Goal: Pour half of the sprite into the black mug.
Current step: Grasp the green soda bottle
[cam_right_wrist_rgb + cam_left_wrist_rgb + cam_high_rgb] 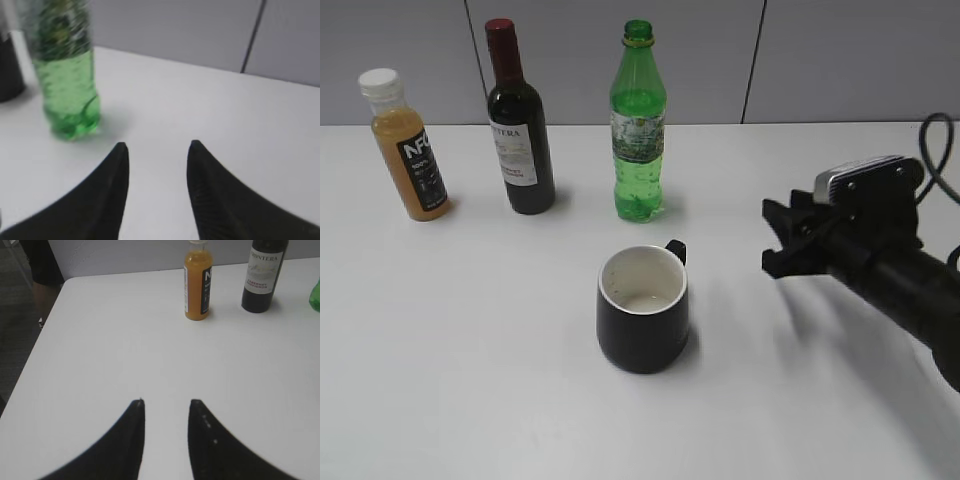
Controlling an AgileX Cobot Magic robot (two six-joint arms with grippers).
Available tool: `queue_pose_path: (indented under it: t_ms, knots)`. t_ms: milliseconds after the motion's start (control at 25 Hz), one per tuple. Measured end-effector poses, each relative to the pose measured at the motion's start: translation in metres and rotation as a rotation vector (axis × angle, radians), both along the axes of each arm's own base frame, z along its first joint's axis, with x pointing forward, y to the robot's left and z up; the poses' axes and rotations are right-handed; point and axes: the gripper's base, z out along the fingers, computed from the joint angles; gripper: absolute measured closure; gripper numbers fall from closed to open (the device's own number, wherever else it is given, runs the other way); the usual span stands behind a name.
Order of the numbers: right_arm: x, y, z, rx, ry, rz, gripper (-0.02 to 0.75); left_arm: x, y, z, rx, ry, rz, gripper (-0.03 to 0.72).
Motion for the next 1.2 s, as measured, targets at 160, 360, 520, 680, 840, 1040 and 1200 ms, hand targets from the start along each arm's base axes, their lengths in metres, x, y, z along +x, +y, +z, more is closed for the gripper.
queue_pose_path:
  t_ms: [160, 360, 520, 680, 840, 1040, 1200]
  knots:
    - [0.017, -0.014, 0.024, 0.050, -0.087, -0.128, 0.342, 0.000, 0.000, 0.000, 0.000, 0.000, 0.000, 0.452]
    - [0.045, -0.020, 0.039, 0.028, -0.046, -0.179, 0.267, 0.000, 0.000, 0.000, 0.000, 0.000, 0.000, 0.452]
    - [0.076, -0.024, 0.041, -0.054, 0.154, -0.213, 0.259, 0.000, 0.000, 0.000, 0.000, 0.000, 0.000, 0.452]
    - [0.112, -0.031, 0.065, -0.149, 0.373, -0.238, 0.259, 0.000, 0.000, 0.000, 0.000, 0.000, 0.000, 0.452]
    - [0.141, -0.037, 0.111, -0.214, 0.507, -0.258, 0.256, 0.000, 0.000, 0.000, 0.000, 0.000, 0.000, 0.452]
    - [0.157, -0.046, 0.156, -0.222, 0.699, -0.291, 0.145, 0.000, 0.000, 0.000, 0.000, 0.000, 0.000, 0.452]
    - [0.149, -0.058, 0.177, -0.273, 0.868, -0.297, 0.107, 0.000, 0.000, 0.000, 0.000, 0.000, 0.000, 0.452]
